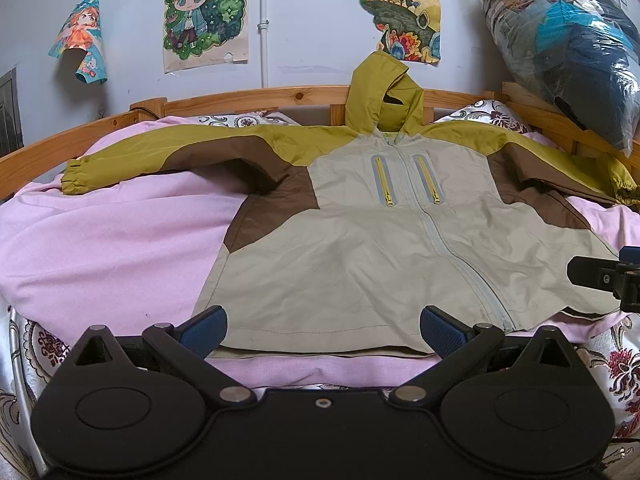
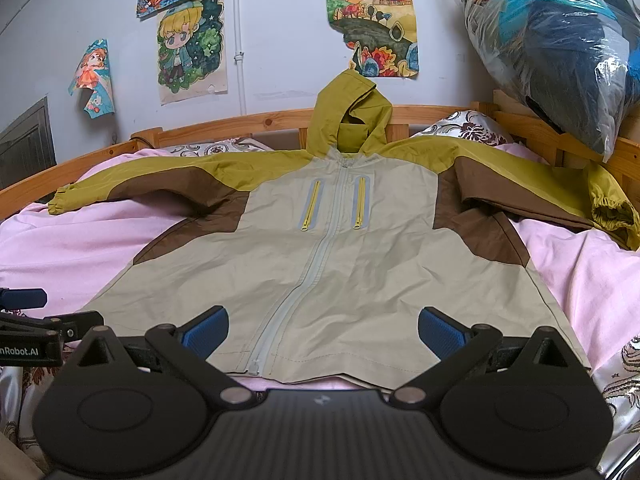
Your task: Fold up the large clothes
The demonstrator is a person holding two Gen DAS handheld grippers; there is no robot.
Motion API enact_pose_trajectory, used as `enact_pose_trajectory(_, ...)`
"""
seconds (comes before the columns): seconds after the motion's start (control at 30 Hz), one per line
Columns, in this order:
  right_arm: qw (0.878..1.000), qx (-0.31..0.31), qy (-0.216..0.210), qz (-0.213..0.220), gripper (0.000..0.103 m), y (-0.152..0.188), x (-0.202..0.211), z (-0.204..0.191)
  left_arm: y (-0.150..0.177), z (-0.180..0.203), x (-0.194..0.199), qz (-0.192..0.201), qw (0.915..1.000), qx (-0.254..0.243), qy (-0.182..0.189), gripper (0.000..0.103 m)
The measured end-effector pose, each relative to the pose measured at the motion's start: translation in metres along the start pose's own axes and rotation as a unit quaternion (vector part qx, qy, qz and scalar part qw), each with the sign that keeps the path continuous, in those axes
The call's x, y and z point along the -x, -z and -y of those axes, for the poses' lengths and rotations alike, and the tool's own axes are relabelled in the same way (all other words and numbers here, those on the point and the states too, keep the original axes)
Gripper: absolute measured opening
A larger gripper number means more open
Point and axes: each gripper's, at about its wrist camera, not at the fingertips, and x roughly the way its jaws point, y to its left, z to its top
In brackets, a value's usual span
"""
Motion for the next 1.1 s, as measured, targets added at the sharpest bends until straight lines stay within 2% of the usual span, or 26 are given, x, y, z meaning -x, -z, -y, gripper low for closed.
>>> enact_pose_trajectory(1.1, 1.0, -0.007, -0.002, 0.001, 0.103, 0.0006, 0.0033, -0.0028, 0.0003, -0.0001, 0.0009, -0.004, 1.0, 0.0, -0.001, 0.102)
